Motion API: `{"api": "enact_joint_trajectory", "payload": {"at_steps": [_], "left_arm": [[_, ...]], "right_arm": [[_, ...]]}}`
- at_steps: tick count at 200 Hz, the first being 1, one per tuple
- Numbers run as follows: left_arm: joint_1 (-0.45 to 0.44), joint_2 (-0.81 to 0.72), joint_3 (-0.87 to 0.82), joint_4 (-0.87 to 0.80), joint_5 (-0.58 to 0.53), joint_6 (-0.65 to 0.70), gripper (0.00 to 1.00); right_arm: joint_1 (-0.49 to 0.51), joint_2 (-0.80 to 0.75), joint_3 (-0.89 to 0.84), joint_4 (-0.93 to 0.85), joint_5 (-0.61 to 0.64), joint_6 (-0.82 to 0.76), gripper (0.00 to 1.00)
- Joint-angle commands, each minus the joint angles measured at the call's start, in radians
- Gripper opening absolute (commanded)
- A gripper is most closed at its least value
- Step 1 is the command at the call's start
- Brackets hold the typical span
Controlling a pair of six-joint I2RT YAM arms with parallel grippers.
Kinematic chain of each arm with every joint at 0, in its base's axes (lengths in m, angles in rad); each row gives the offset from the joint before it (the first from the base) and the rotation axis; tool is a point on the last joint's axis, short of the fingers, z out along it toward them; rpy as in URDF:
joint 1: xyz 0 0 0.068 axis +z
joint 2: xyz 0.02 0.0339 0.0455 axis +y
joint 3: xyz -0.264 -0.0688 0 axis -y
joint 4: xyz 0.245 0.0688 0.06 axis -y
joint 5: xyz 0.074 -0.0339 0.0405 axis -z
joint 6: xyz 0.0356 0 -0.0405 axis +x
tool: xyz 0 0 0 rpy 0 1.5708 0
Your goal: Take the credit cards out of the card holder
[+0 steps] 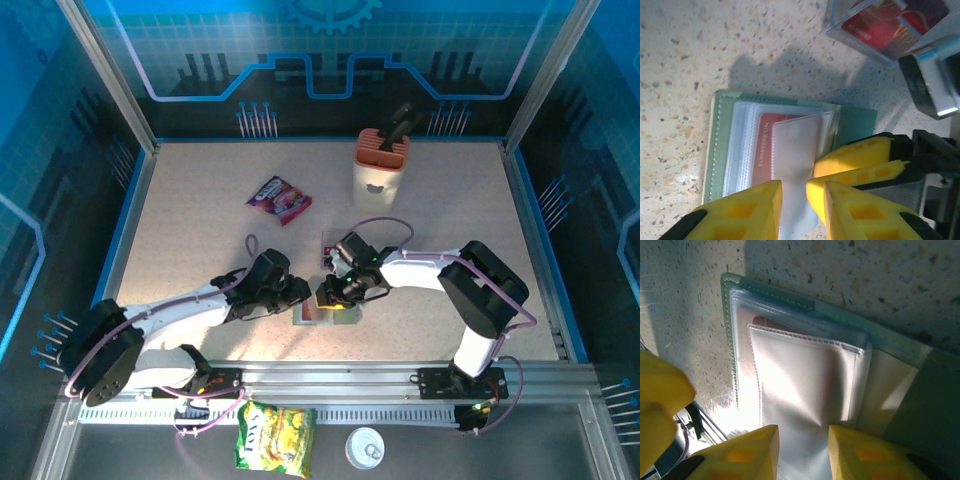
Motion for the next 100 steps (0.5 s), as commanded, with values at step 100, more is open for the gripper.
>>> {"api": "enact_joint_trajectory", "payload": {"at_steps": [100], "left_arm": [[-0.015, 0.122, -0.004, 0.088, 0.076, -0.076, 0.26]], "right_arm": [[-0.021, -0.04, -0.099, 0.106, -0.052, 0.049, 0.31]]}}
